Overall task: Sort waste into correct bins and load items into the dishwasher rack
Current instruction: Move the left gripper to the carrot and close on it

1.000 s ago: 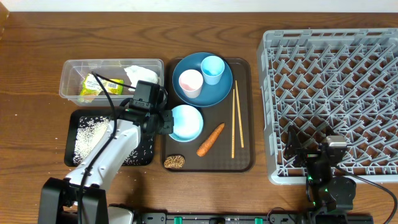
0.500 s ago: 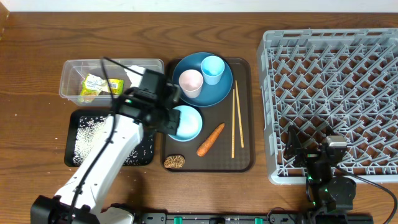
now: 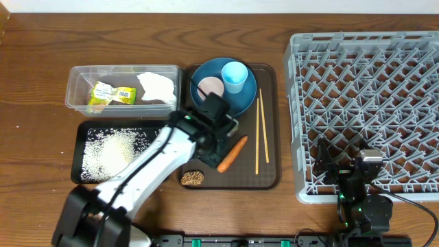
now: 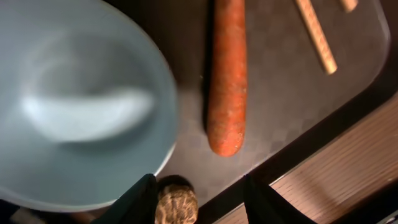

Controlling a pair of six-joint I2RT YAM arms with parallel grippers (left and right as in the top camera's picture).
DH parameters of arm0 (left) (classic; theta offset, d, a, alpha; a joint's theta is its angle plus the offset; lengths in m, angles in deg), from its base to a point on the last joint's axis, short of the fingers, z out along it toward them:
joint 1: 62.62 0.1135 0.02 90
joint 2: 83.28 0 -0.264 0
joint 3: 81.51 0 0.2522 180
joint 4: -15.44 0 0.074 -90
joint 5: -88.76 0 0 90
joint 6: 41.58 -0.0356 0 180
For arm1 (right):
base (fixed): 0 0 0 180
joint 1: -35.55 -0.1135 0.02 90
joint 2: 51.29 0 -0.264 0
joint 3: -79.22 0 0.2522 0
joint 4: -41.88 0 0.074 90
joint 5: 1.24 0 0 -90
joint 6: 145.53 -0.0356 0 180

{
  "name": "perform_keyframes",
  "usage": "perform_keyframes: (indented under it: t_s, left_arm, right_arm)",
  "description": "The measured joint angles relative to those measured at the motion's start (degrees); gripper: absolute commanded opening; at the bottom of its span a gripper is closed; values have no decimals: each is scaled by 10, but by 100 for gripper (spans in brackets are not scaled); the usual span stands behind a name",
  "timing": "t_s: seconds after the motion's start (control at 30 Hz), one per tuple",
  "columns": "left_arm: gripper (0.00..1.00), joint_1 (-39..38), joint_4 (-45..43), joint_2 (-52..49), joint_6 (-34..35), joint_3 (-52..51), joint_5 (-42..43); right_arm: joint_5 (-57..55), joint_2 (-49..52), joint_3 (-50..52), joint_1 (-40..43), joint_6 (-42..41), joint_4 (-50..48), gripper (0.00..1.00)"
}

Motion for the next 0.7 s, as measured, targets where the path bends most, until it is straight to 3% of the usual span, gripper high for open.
perform_keyframes:
  t_s: [0.7]
  left_arm:
    - [45, -20, -42, -65, -19, 0, -1]
  right_arm:
    - [0, 0, 0, 0, 0, 0, 99]
